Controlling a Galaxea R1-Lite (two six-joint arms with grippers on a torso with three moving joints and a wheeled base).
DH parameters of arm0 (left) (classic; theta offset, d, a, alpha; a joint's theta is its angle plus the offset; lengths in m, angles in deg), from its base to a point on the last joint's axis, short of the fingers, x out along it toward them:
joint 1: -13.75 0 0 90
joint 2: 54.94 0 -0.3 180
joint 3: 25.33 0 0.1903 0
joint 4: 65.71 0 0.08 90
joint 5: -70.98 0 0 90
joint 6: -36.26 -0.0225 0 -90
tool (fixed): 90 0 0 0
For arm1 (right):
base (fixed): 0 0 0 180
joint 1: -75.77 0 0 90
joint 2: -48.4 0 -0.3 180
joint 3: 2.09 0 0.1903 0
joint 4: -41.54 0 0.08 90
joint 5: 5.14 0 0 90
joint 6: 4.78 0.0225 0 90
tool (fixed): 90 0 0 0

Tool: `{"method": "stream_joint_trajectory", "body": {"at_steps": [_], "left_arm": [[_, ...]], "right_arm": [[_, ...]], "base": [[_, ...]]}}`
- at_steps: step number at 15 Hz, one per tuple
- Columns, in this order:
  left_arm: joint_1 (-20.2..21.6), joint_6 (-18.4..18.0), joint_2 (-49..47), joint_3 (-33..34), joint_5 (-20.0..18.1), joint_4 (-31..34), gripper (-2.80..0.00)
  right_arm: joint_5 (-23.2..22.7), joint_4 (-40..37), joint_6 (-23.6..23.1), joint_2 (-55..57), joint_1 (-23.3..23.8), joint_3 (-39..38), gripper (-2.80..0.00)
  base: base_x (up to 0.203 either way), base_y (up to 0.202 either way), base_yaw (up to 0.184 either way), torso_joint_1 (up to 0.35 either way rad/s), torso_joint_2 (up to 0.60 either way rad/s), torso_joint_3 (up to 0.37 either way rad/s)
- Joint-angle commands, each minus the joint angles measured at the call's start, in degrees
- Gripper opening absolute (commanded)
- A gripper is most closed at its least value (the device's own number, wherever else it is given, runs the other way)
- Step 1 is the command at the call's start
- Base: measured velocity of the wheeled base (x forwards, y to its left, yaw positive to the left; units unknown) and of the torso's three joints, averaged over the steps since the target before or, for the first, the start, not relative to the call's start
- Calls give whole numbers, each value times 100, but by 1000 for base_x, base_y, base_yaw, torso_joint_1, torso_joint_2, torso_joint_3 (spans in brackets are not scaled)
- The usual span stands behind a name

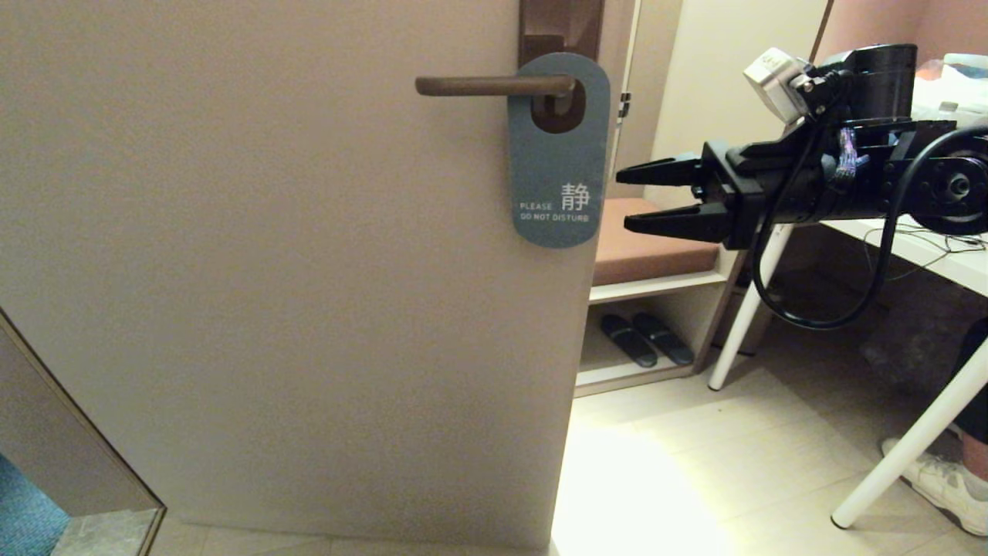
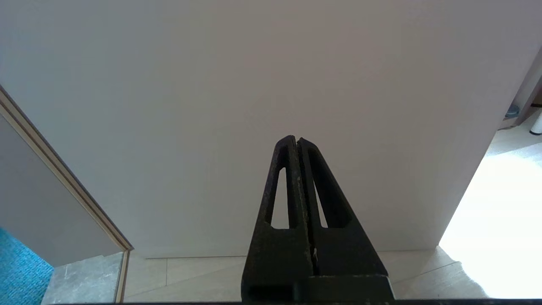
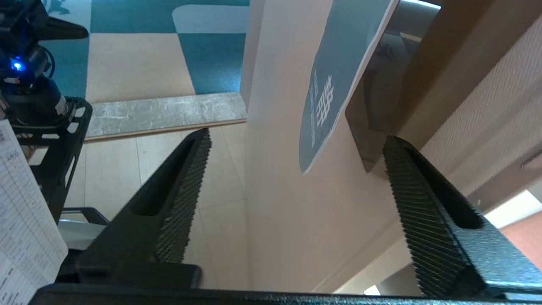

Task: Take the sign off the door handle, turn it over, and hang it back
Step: Take down the sign

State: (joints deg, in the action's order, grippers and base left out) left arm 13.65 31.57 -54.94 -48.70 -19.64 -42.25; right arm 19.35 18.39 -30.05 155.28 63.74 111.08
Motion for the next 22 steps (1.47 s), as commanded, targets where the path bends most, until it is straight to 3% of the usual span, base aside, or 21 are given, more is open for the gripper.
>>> {"method": "stream_joint_trajectory", "body": {"at_steps": [1, 14, 18, 22], "left_arm": [[1, -6, 0, 0, 1, -1, -280], [1, -6, 0, 0, 1, -1, -280], [1, -6, 0, 0, 1, -1, -280], [1, -6, 0, 0, 1, -1, -280]], "right_arm": [[-41, 12, 12, 131, -79, 187, 0], [-58, -4, 88, 565, -361, 752, 0], [-58, 4, 713, 598, -467, 914, 0], [-58, 4, 752, 694, -537, 943, 0]], "base": [[0, 0, 0, 0, 0, 0], [0, 0, 0, 0, 0, 0], [0, 0, 0, 0, 0, 0], [0, 0, 0, 0, 0, 0]]}}
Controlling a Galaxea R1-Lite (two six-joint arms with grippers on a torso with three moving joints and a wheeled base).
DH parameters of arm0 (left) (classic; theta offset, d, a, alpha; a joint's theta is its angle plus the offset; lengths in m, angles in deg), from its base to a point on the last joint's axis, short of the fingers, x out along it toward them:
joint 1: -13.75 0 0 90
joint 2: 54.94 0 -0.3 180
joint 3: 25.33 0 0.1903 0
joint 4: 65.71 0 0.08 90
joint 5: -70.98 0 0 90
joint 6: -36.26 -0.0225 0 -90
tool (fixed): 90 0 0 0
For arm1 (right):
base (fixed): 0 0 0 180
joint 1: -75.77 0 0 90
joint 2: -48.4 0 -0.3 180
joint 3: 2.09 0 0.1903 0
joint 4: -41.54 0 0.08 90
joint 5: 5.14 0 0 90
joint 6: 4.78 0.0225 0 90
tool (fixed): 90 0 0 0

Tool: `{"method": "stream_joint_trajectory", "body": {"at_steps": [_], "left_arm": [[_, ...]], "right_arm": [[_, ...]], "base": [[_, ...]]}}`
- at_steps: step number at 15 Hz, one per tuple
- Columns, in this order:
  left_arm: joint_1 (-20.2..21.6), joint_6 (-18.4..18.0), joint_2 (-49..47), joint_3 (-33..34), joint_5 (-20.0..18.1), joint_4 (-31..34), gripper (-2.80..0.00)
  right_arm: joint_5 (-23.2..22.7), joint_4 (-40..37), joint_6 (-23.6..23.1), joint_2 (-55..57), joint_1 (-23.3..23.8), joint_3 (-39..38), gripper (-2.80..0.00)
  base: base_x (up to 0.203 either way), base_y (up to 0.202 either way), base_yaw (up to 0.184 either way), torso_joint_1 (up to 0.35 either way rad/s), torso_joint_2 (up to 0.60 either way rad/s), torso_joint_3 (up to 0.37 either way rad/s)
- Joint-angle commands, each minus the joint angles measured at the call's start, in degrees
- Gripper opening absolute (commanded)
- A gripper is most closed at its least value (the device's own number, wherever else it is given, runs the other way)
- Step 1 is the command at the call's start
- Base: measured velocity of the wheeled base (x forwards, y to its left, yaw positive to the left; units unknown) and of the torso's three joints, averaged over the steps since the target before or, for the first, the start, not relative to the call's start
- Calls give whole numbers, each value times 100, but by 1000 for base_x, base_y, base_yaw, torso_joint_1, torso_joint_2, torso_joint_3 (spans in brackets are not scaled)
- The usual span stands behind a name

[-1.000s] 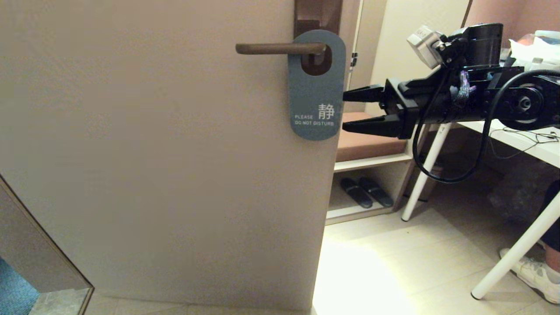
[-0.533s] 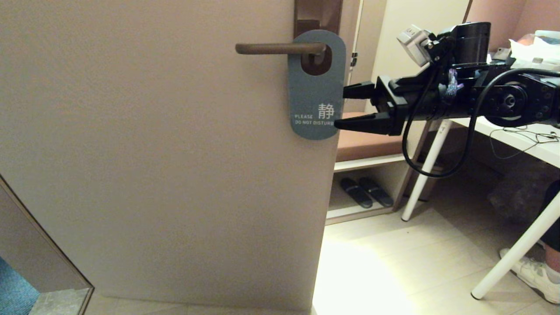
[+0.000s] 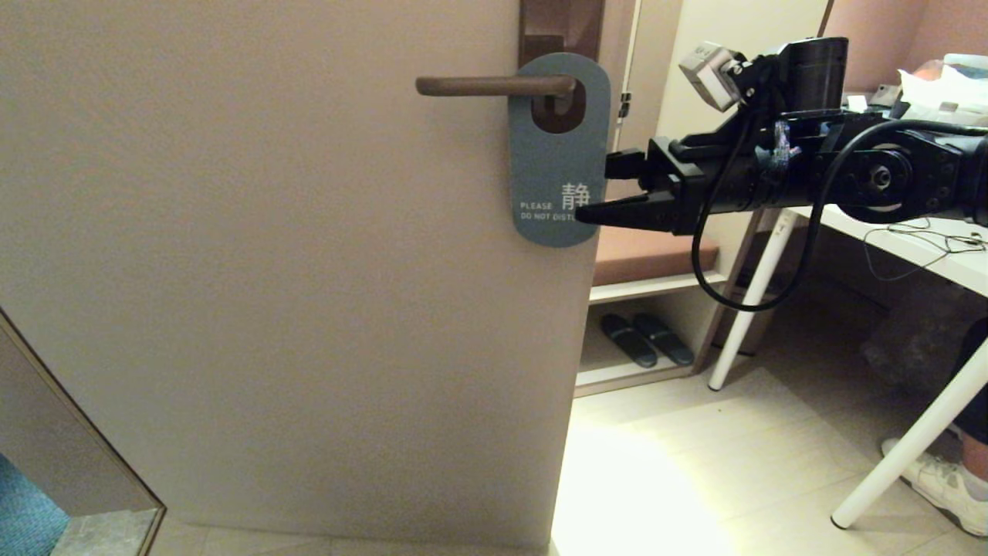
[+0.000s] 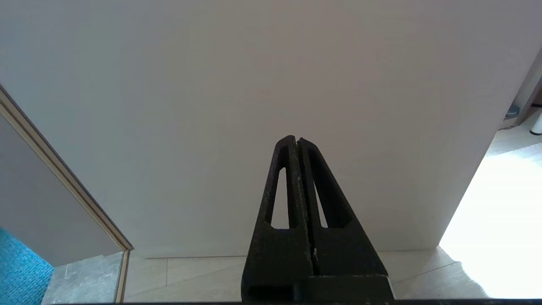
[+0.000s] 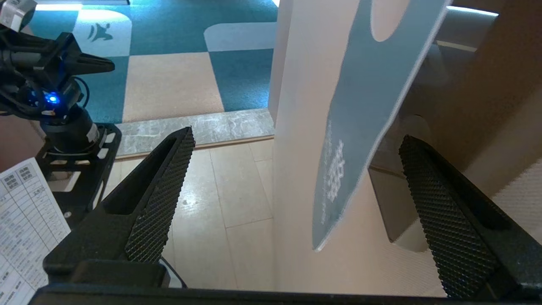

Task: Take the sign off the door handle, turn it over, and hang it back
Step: Take down the sign

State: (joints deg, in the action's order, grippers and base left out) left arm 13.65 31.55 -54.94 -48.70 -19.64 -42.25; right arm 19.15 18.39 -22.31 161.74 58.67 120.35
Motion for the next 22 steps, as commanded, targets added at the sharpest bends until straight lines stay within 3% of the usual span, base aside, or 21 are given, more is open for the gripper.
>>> {"method": "stream_joint_trajectory", "body": {"at_steps": [1, 17, 22], "left_arm": [[1, -4, 0, 0, 1, -1, -280], [1, -4, 0, 0, 1, -1, -280], [1, -4, 0, 0, 1, -1, -280]], "right_arm": [[-35, 13, -14, 56, -37, 16, 0], [-21, 4, 224, 486, -188, 638, 0], [-12, 4, 540, 590, -188, 977, 0]], "base": [[0, 0, 0, 0, 0, 0], [0, 0, 0, 0, 0, 0], [0, 0, 0, 0, 0, 0]]}}
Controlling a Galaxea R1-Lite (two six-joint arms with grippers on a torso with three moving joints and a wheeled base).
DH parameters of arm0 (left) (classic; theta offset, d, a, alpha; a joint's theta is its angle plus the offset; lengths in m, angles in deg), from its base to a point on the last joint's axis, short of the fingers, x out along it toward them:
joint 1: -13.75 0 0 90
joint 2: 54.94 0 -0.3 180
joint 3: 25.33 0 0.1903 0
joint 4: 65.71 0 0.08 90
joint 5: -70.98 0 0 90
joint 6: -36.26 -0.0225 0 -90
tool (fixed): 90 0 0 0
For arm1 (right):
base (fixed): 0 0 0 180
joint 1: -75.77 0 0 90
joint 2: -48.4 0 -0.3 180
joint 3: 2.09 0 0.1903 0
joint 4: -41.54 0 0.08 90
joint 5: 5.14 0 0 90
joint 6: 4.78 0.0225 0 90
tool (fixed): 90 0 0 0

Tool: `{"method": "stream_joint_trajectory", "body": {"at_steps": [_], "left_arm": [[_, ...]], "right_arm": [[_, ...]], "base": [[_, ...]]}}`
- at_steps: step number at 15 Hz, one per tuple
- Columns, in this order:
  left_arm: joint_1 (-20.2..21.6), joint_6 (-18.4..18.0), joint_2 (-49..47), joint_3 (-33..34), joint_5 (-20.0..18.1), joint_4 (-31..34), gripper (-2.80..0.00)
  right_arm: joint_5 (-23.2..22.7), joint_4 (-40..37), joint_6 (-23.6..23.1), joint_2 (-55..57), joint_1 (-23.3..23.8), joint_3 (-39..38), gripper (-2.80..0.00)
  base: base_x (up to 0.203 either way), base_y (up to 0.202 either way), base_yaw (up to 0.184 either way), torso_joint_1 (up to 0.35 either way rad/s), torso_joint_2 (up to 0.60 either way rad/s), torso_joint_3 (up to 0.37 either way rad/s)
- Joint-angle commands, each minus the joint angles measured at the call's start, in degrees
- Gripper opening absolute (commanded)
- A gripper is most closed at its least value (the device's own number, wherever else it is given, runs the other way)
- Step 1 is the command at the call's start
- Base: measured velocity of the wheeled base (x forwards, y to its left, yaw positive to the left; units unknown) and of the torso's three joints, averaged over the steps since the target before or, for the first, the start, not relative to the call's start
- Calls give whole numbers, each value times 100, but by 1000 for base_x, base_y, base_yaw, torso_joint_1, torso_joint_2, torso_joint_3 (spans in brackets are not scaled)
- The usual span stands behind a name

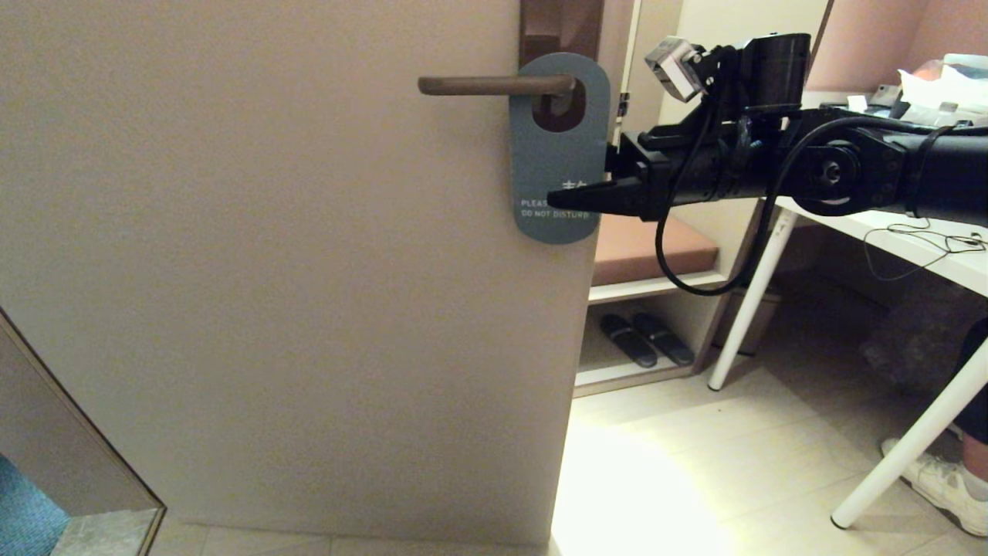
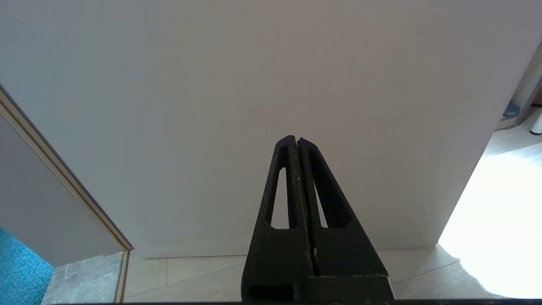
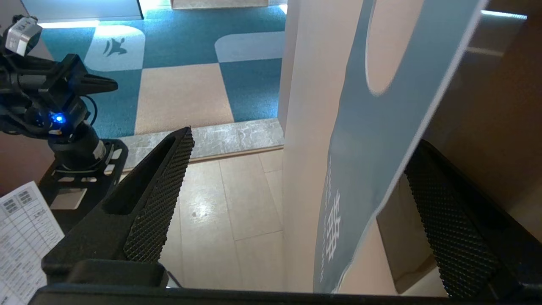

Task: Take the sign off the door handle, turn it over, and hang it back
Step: Take down the sign

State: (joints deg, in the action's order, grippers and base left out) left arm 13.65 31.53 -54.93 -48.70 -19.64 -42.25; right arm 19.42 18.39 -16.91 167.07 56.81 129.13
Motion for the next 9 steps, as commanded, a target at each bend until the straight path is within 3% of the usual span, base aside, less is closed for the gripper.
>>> {"method": "stream_joint_trajectory", "body": {"at_steps": [1, 9], "left_arm": [[1, -2, -1, 0, 1, -1, -280], [1, -2, -1, 0, 1, -1, -280]], "right_arm": [[-30, 4, 0, 68, -3, 114, 0], [-30, 13, 0, 68, -3, 114, 0]], "base": [[0, 0, 0, 0, 0, 0], [0, 0, 0, 0, 0, 0]]}}
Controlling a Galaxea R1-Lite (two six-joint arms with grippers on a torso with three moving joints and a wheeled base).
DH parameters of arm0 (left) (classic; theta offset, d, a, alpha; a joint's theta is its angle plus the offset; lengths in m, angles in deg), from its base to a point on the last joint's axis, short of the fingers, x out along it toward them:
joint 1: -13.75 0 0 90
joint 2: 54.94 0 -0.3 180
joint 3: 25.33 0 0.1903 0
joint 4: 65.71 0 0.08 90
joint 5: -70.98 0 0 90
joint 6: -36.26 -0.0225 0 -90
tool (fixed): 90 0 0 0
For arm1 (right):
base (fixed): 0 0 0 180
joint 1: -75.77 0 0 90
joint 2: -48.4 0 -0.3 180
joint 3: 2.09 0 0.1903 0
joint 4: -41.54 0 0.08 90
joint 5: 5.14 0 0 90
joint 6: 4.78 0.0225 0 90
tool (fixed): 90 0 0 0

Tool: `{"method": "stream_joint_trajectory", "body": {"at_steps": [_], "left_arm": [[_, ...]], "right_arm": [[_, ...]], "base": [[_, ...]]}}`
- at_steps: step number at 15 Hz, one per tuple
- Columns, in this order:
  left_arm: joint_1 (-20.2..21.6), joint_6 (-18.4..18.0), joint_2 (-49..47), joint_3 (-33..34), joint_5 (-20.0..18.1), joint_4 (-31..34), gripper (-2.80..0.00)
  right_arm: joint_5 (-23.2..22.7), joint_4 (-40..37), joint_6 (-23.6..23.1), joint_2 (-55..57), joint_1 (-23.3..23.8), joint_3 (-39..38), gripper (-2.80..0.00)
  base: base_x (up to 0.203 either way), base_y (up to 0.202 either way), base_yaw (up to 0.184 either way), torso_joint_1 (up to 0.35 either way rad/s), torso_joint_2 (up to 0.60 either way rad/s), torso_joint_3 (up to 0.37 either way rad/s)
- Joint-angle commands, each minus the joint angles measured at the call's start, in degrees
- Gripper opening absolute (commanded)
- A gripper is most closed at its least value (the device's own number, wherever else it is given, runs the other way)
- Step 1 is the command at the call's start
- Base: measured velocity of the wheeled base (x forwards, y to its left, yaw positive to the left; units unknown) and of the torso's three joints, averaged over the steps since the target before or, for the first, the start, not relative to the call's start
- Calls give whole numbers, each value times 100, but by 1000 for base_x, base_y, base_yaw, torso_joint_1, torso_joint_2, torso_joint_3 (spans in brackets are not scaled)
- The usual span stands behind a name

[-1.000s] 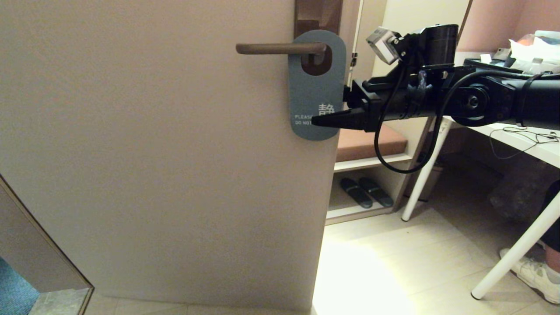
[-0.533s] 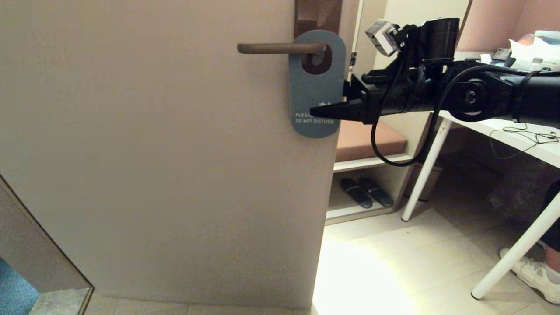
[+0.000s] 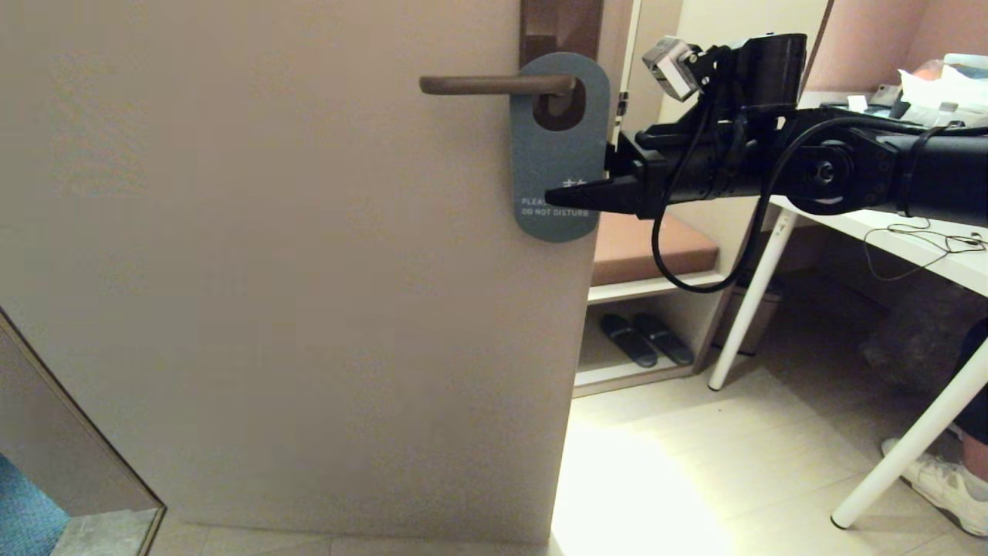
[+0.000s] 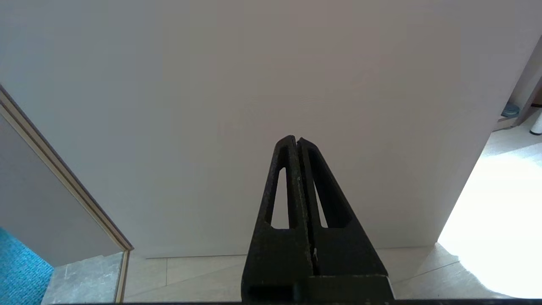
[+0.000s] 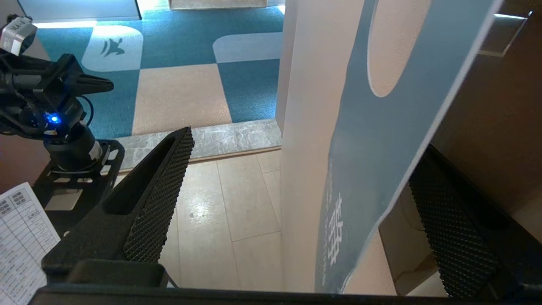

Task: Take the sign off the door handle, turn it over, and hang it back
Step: Take down the sign

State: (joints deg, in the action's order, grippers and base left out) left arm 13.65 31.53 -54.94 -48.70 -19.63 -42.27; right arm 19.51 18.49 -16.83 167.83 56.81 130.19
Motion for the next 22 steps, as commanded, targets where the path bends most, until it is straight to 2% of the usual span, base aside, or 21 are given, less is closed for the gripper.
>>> {"method": "stream_joint_trajectory", "body": {"at_steps": [1, 11, 15, 22], "left_arm": [[1, -2, 0, 0, 0, 1, -280], [1, -2, 0, 0, 0, 1, -280], [1, -2, 0, 0, 0, 1, -280], [1, -2, 0, 0, 0, 1, -280]], "right_arm": [[-39, 3, -8, -13, -3, 9, 0], [-12, 25, -17, -67, -38, 34, 0], [-4, 276, -17, -78, -33, -1, 0], [-4, 267, -8, -225, -31, -244, 0]], "base": [[0, 0, 0, 0, 0, 0], [0, 0, 0, 0, 0, 0], [0, 0, 0, 0, 0, 0], [0, 0, 0, 0, 0, 0]]}}
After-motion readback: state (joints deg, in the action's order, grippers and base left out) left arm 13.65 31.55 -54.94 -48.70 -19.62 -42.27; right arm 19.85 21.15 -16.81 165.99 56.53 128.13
